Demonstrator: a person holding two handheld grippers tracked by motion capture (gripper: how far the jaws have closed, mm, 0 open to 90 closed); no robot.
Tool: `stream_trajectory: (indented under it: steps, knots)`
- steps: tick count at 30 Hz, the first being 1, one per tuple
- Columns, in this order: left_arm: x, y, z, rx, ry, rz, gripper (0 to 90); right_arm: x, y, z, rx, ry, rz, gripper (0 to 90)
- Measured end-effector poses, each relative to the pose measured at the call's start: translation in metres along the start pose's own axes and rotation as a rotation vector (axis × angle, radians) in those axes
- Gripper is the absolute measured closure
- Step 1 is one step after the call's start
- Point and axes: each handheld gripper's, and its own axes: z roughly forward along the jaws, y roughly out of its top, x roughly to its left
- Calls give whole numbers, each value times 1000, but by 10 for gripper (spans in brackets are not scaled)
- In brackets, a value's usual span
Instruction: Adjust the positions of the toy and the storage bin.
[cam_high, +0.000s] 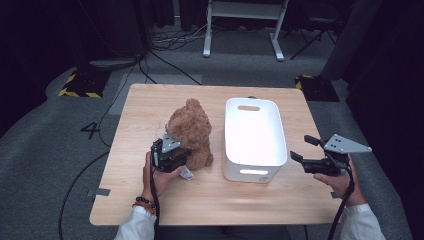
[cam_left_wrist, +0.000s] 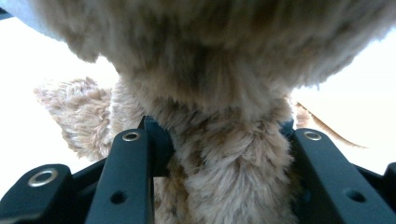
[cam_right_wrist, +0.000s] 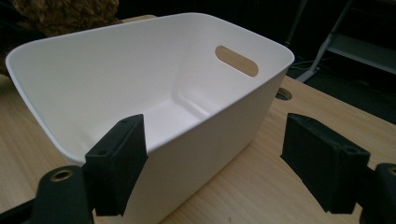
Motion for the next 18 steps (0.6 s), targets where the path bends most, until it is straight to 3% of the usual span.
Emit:
stream_trajectory:
  steps: [6, 14, 18]
  knots:
    - [0, -1, 0, -1, -4, 4, 578, -7, -31, 4, 81, -45, 0, 219]
    - [0, -2, -1, -2, -8, 7, 580, -18, -72, 14, 177, -59, 22, 226]
    - [0, -2, 0, -6, -11, 10, 580, -23, -96, 20, 227, -49, 58, 227]
